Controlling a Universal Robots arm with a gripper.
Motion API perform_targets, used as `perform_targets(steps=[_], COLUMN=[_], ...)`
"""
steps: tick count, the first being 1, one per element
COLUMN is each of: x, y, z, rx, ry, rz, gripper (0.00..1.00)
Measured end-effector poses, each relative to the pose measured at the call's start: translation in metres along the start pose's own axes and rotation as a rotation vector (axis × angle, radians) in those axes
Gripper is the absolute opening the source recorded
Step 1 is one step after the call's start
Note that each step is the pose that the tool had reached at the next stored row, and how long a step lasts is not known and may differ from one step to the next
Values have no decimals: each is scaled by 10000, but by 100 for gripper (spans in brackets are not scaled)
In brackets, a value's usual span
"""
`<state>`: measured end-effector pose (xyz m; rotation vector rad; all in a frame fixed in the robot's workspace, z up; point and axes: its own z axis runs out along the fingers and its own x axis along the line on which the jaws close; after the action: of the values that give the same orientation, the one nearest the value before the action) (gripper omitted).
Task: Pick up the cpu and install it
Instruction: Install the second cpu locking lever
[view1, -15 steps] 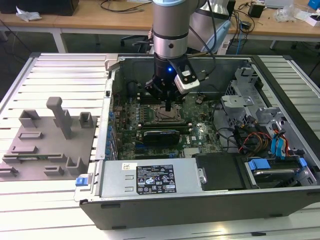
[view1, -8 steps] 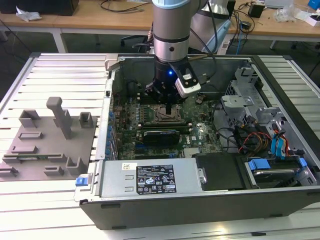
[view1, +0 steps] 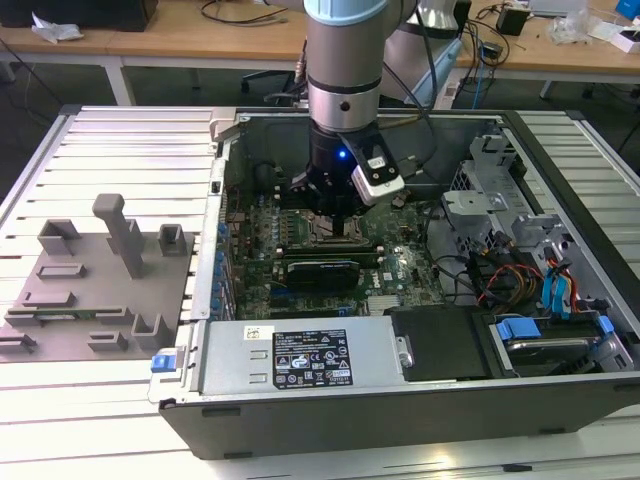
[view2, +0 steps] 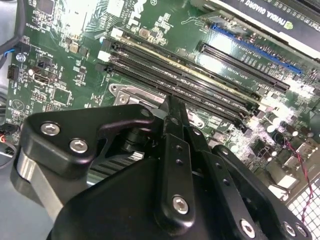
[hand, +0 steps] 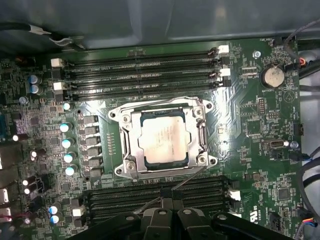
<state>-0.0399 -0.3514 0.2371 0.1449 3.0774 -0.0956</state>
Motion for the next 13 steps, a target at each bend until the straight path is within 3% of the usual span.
perform_targets(steps=[13], x=[22], y=[-3], z=[24], rx=[3], ry=[0], rz=[-7], gripper=[11])
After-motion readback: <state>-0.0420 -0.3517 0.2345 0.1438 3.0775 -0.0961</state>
